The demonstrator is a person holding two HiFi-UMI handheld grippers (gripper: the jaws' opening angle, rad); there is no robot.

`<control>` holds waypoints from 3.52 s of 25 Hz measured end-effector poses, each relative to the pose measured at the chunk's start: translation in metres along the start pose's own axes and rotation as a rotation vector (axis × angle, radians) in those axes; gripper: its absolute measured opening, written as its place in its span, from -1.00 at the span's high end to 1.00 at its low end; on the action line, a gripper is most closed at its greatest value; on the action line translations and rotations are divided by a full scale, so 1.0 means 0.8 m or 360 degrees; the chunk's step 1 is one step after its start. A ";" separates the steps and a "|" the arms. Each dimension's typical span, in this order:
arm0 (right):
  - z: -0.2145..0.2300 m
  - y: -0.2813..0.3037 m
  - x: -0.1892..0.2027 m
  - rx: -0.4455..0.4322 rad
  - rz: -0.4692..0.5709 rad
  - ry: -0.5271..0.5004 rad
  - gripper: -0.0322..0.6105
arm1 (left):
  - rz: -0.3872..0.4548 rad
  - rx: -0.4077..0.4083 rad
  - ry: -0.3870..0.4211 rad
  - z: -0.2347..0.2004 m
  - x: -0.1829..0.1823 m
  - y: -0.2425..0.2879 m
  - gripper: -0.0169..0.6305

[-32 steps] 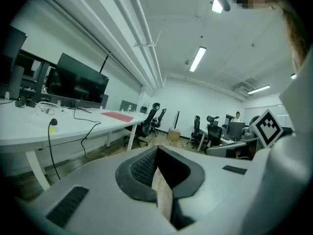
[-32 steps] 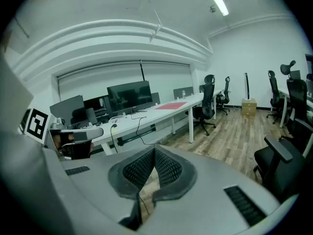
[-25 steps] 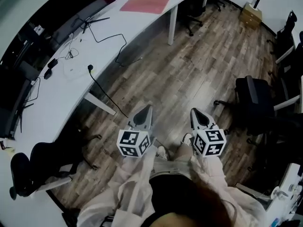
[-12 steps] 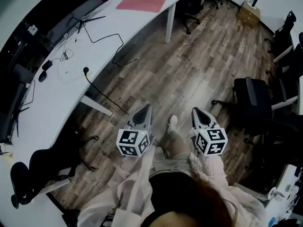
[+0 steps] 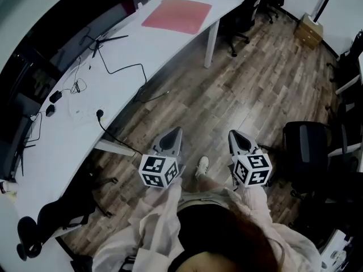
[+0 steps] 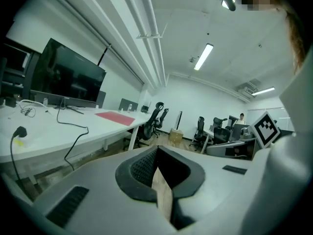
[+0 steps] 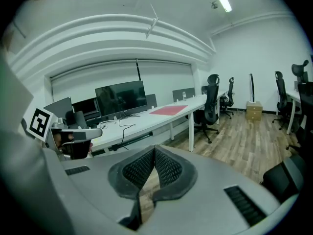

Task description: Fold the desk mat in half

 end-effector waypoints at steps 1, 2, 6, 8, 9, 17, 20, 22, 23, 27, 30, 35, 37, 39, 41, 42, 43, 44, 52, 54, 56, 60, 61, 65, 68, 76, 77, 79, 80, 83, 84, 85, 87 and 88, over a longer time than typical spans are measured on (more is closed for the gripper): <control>0.017 0.013 -0.010 -0.0006 -0.0001 -0.0024 0.86 | 0.0012 -0.0004 0.0000 -0.001 -0.010 0.018 0.88; 0.034 0.026 -0.020 -0.0008 -0.0001 -0.0045 0.86 | 0.0025 -0.0009 0.0003 -0.001 -0.020 0.036 0.88; 0.100 0.080 -0.050 -0.0033 0.0017 -0.0087 0.86 | 0.0065 -0.0055 -0.0007 -0.009 -0.048 0.111 0.88; 0.124 0.103 -0.060 -0.0059 0.0021 -0.0108 0.86 | 0.0093 -0.0066 -0.0017 -0.010 -0.059 0.142 0.88; 0.134 0.112 -0.063 -0.0071 0.0022 -0.0116 0.86 | 0.0106 -0.0066 -0.0021 -0.008 -0.062 0.155 0.88; 0.168 0.155 -0.059 -0.0122 -0.0025 -0.0081 0.86 | 0.0049 -0.0068 -0.0031 -0.011 -0.067 0.214 0.88; 0.179 0.167 -0.050 -0.0116 -0.0047 -0.0052 0.86 | 0.0019 -0.0064 -0.0042 -0.019 -0.063 0.234 0.88; 0.188 0.179 -0.047 -0.0111 -0.0062 -0.0029 0.86 | -0.0006 -0.0058 -0.0039 -0.023 -0.061 0.251 0.88; 0.192 0.186 -0.046 -0.0112 -0.0069 -0.0023 0.86 | -0.0020 -0.0052 -0.0038 -0.025 -0.060 0.258 0.88; 0.204 0.220 -0.057 -0.0113 -0.0070 -0.0024 0.86 | -0.0036 -0.0041 -0.0034 -0.045 -0.070 0.291 0.88; 0.217 0.257 -0.068 -0.0118 -0.0076 -0.0033 0.86 | -0.0014 -0.0046 -0.0039 -0.067 -0.089 0.323 0.88; 0.234 0.325 -0.109 -0.0135 -0.0073 -0.0062 0.86 | -0.0002 -0.0045 -0.0050 -0.108 -0.132 0.375 0.88; 0.244 0.351 -0.131 -0.0136 -0.0064 -0.0068 0.86 | 0.0001 -0.0032 -0.0047 -0.121 -0.154 0.398 0.88; 0.252 0.376 -0.150 -0.0142 -0.0062 -0.0072 0.86 | 0.0002 -0.0023 -0.0055 -0.137 -0.175 0.421 0.88; 0.261 0.401 -0.166 -0.0141 -0.0070 -0.0077 0.86 | 0.0008 -0.0016 -0.0078 -0.151 -0.194 0.445 0.88; 0.267 0.414 -0.174 -0.0139 -0.0075 -0.0078 0.86 | 0.0013 -0.0011 -0.0088 -0.157 -0.203 0.456 0.88; 0.273 0.426 -0.181 -0.0139 -0.0080 -0.0078 0.86 | 0.0016 -0.0007 -0.0092 -0.163 -0.211 0.468 0.88; 0.278 0.438 -0.188 -0.0142 -0.0084 -0.0079 0.86 | 0.0018 -0.0005 -0.0093 -0.169 -0.219 0.479 0.88; 0.306 0.543 -0.225 -0.0203 -0.0091 -0.0115 0.86 | 0.0034 -0.0040 -0.0100 -0.226 -0.262 0.553 0.88; 0.309 0.566 -0.231 -0.0225 -0.0090 -0.0125 0.86 | 0.0037 -0.0059 -0.0097 -0.241 -0.270 0.565 0.88; 0.312 0.585 -0.235 -0.0242 -0.0090 -0.0131 0.86 | 0.0042 -0.0072 -0.0096 -0.252 -0.276 0.575 0.88; 0.316 0.618 -0.236 -0.0293 -0.0103 -0.0161 0.86 | 0.0031 -0.0100 -0.0093 -0.269 -0.280 0.588 0.88; 0.315 0.626 -0.236 -0.0319 -0.0113 -0.0185 0.86 | 0.0022 -0.0109 -0.0094 -0.272 -0.279 0.590 0.88; 0.311 0.660 -0.234 -0.0445 -0.0169 -0.0329 0.86 | -0.0022 -0.0132 -0.0112 -0.282 -0.272 0.600 0.88; 0.304 0.689 -0.236 -0.0578 -0.0180 -0.0452 0.86 | -0.0044 -0.0147 -0.0130 -0.289 -0.265 0.610 0.88; 0.289 0.767 -0.228 -0.0970 -0.0303 -0.1009 0.73 | -0.0008 -0.0266 -0.0250 -0.319 -0.257 0.641 0.88; 0.286 0.774 -0.226 -0.1010 -0.0317 -0.1096 0.70 | -0.0007 -0.0280 -0.0265 -0.323 -0.255 0.644 0.88; 0.283 0.785 -0.222 -0.1081 -0.0339 -0.1252 0.65 | -0.0002 -0.0304 -0.0290 -0.331 -0.254 0.650 0.88; 0.281 0.790 -0.220 -0.1114 -0.0350 -0.1325 0.62 | 0.0003 -0.0314 -0.0301 -0.334 -0.254 0.653 0.88; 0.273 0.801 -0.207 -0.1217 -0.0386 -0.1566 0.44 | 0.0019 -0.0336 -0.0333 -0.343 -0.251 0.659 0.88; 0.270 0.805 -0.202 -0.1249 -0.0398 -0.1654 0.40 | 0.0024 -0.0344 -0.0343 -0.346 -0.249 0.660 0.88; 0.268 0.809 -0.197 -0.1276 -0.0405 -0.1739 0.37 | 0.0029 -0.0352 -0.0353 -0.350 -0.248 0.660 0.88; 0.263 0.815 -0.190 -0.1322 -0.0409 -0.1902 0.36 | 0.0041 -0.0364 -0.0368 -0.354 -0.247 0.659 0.88; 0.261 0.817 -0.188 -0.1344 -0.0409 -0.1985 0.36 | 0.0047 -0.0369 -0.0374 -0.356 -0.246 0.658 0.88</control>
Point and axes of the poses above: the fingertips, and each gripper's own axes: y forward along the fingers, z to its right, x out of its underside, the point moved 4 cm from there along -y, backward along the fingers, and after that the axes turned 11 degrees about -y, right-handed, at the moved point
